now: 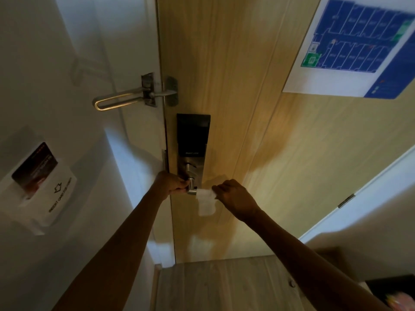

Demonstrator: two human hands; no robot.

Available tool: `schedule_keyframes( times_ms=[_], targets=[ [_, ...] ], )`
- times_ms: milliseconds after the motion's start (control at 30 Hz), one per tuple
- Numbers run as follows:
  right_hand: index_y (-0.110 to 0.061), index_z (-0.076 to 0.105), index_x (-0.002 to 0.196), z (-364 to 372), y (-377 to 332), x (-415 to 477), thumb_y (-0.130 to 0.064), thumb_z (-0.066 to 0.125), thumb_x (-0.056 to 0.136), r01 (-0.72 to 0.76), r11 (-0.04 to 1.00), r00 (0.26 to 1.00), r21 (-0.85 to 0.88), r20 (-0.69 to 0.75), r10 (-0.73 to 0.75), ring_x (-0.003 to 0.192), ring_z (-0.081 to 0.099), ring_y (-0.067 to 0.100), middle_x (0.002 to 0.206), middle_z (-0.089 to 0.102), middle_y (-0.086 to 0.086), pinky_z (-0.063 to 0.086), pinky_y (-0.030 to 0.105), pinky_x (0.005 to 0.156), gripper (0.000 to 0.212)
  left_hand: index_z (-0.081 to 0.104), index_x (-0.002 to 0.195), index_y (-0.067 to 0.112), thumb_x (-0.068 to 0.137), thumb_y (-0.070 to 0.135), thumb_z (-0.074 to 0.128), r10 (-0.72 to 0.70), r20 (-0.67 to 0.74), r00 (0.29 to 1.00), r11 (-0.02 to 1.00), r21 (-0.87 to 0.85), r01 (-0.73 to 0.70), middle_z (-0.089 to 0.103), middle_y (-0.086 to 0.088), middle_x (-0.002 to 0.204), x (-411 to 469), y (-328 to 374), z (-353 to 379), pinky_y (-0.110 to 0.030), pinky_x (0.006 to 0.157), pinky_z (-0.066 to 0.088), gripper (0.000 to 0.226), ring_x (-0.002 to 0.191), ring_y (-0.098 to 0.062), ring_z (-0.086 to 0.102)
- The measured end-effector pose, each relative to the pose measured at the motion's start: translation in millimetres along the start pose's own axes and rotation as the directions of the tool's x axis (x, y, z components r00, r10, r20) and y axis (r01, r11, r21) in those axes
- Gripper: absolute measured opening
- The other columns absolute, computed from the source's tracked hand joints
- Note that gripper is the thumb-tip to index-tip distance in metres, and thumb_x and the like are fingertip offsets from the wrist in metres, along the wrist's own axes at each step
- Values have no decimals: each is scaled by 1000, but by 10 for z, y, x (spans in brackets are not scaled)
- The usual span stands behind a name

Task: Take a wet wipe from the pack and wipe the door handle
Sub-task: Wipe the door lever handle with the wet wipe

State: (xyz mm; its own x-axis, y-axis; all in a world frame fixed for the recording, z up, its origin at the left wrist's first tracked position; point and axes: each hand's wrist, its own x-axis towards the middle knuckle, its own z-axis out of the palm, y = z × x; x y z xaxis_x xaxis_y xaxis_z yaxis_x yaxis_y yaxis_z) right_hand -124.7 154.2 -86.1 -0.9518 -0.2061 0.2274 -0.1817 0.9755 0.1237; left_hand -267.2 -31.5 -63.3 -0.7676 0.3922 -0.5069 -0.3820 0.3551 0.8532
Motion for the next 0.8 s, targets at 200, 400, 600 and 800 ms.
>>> schedule_keyframes(
  times_ms=[200,400,600,800],
  targets=[
    [-10,67,108,-50,101,-67,-11,69,83,-88,985,996,150,33,84,80,65,29,93,71,11,50,38,74,24,61,111,-11,78,-1,72,1,-11,1000,995,-98,-2,67,-25,114,-40,-29,35,-37,90,55,35,100,-31,68],
    [1,53,118,-3,3,-7,-17,54,93,-95,989,993,117,87,85,90,57,38,103,62,22,45,45,76,30,63,104,-8,80,4,71,-13,-22,1000,999,-44,12,68,-23,114,-124,31,52,-26,74,59,27,104,-31,68],
    [-5,51,120,20,79,-70,-24,53,95,-92,989,995,118,38,88,86,58,32,99,63,17,46,41,73,31,66,84,-4,82,1,69,24,-14,1000,996,-85,-25,67,-18,109,-125,-23,60,-26,72,61,6,94,-29,67],
    [-3,52,112,120,-58,41,-25,56,93,-70,997,997,33,23,70,84,58,31,97,63,18,46,40,71,29,66,103,-9,79,5,74,47,-30,998,998,-46,-48,70,-22,111,31,-103,18,-31,80,60,29,100,-30,69]
  ],
)
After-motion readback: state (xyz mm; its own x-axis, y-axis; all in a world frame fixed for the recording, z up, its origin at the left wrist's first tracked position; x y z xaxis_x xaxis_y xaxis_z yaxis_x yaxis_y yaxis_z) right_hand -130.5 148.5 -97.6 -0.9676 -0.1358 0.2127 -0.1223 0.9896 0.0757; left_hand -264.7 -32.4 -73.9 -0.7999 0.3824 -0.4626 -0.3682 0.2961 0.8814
